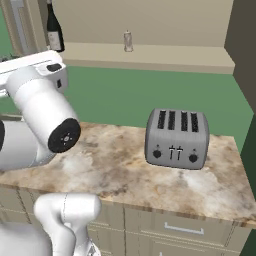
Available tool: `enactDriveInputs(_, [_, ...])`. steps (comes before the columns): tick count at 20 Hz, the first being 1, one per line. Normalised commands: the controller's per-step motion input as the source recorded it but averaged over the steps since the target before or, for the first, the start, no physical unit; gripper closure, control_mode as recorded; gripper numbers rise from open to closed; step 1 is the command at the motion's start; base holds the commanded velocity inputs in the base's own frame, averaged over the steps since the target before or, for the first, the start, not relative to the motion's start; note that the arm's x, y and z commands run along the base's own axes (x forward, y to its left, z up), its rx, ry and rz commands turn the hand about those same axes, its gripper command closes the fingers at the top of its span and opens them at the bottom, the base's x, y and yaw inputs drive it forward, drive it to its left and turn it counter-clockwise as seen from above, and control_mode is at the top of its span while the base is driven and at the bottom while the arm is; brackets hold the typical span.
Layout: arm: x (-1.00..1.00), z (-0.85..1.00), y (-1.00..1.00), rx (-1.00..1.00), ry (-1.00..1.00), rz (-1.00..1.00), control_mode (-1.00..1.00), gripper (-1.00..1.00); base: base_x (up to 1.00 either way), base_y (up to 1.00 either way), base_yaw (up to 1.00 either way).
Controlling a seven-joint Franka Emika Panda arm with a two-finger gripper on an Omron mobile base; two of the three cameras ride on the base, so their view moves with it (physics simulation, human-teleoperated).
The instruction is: Get the candle and the wine from the cabinet and move them to the dining counter.
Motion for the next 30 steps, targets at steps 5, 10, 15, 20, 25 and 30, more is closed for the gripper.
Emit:
enactDriveInputs(5, [0.38, 0.32, -0.49, 0.0, 0.1, 0.14, -1.0, -1.0, 0.0, 0.0, 0.0])
enactDriveInputs(10, [0.14, 0.19, -0.44, 0.0, 0.13, 0.24, -1.0, -1.0, 0.0, 0.0, 0.0])
enactDriveInputs(15, [0.15, 0.01, -0.38, 0.0, 0.03, 0.25, -1.0, -1.0, 0.0, 0.0, 0.0])
enactDriveInputs(20, [0.3, -0.01, -0.08, -0.05, -0.01, 0.21, -1.0, -1.0, 0.0, 0.0, 0.0])
enactDriveInputs(25, [0.34, 0.0, 0.08, -0.09, -0.04, 0.14, -1.0, -1.0, 0.0, 0.0, 0.0])
enactDriveInputs(30, [0.18, -0.05, 0.0, -0.12, -0.1, 0.06, -1.0, -1.0, 0.0, 0.0, 0.0])
